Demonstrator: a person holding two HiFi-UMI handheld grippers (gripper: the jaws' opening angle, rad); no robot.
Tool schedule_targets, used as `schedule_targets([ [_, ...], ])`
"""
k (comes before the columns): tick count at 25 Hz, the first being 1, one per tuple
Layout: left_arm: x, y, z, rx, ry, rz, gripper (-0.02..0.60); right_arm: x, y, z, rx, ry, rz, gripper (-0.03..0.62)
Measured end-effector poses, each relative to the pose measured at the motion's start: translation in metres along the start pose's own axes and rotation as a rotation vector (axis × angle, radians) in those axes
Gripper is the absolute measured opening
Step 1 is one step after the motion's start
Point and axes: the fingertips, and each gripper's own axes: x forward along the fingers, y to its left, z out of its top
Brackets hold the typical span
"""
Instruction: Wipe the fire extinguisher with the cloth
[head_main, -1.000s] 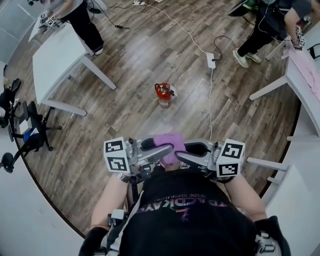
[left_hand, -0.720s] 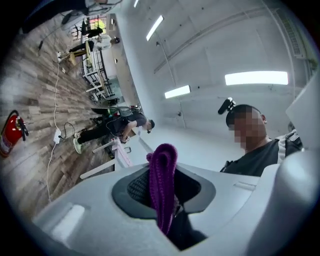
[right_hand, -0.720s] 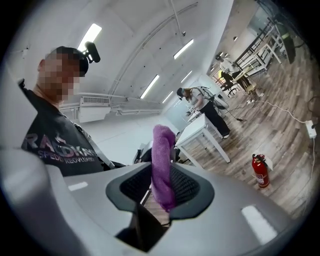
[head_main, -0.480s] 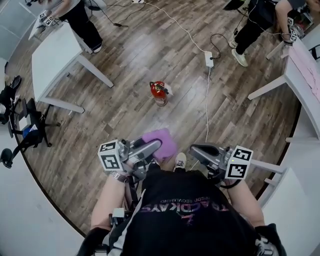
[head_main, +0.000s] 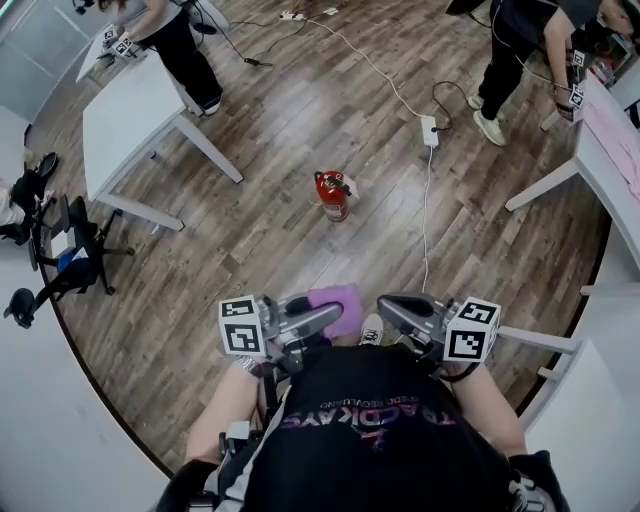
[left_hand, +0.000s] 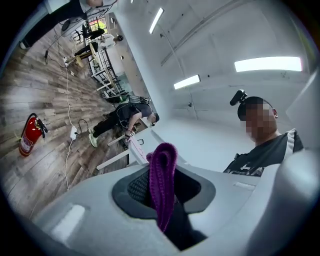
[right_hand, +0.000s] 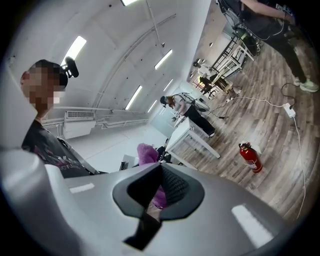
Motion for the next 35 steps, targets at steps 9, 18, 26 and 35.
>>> schedule_targets([
  [9,-0.021,0.001,0.005,-0.006,-0.034,0.022,0.075,0.023,0.012,-0.013,-0.022,0.059,0.024,0.003],
  [18,-0.027,0.0,0.008,-0.013,-0.039,0.021,0.075,0.031,0.016,-0.018,-0.039,0.078,0.029,0.003],
  [26,-0.029,0.0,0.014,-0.011,-0.049,0.023,0.075,0.034,0.017,-0.017,-0.035,0.078,0.038,0.003],
  [35,-0.026,0.006,0.017,-0.024,-0.057,0.024,0.075,0.035,0.01,-0.018,-0.043,0.095,0.044,0.003],
])
